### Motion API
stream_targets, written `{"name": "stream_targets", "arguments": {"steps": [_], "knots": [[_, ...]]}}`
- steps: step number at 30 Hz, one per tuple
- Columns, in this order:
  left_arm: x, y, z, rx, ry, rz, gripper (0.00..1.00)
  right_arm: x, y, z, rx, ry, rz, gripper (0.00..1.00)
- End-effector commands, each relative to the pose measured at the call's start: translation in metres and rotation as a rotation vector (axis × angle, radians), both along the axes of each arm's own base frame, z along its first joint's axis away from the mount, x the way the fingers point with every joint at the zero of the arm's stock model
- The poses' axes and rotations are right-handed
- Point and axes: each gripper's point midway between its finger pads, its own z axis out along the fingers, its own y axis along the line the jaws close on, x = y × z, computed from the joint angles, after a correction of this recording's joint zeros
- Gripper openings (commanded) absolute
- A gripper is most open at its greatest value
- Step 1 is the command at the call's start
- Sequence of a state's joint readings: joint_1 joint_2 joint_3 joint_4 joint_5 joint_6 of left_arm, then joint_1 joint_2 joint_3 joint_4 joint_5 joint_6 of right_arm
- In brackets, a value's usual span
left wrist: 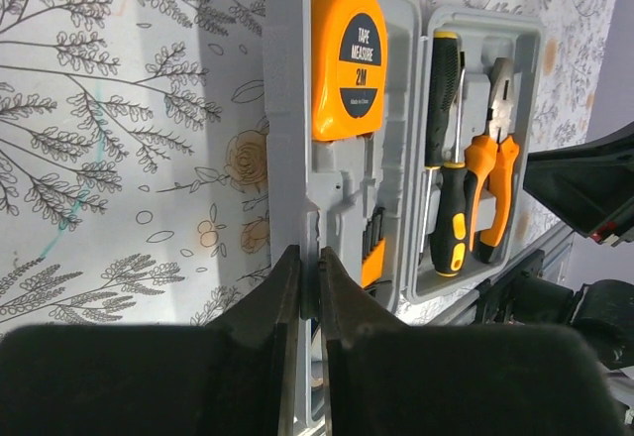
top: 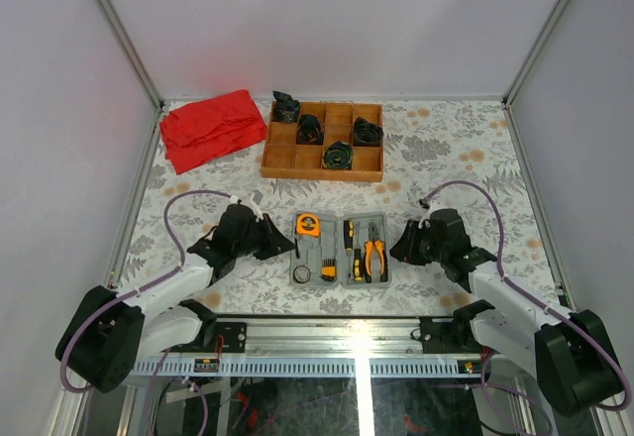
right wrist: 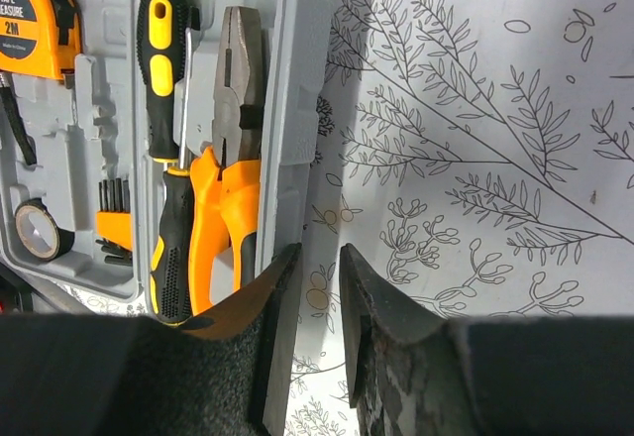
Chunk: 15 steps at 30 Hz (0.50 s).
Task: Sort the tools into containers
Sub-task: Close the storage box at the center of the board.
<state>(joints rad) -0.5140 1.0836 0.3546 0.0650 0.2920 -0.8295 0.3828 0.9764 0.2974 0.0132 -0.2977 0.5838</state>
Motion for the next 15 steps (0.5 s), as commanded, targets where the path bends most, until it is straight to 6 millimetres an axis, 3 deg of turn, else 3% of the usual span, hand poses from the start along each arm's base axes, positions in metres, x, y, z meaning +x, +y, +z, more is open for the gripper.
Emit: {"name": "stream_targets", "arguments": {"steps": [1, 15], "knots": [[0.002, -0.041, 0.071, -0.23, -0.105, -0.129, 0.0, 0.001, 0.045, 0.056, 0.237, -0.124, 0.163, 0.31], [0.0, -0.053, 0.082, -0.242, -0.121, -0.149, 0.0, -0.004, 0.055, 0.074, 0.342, -0.164, 0.198, 0.3]]}}
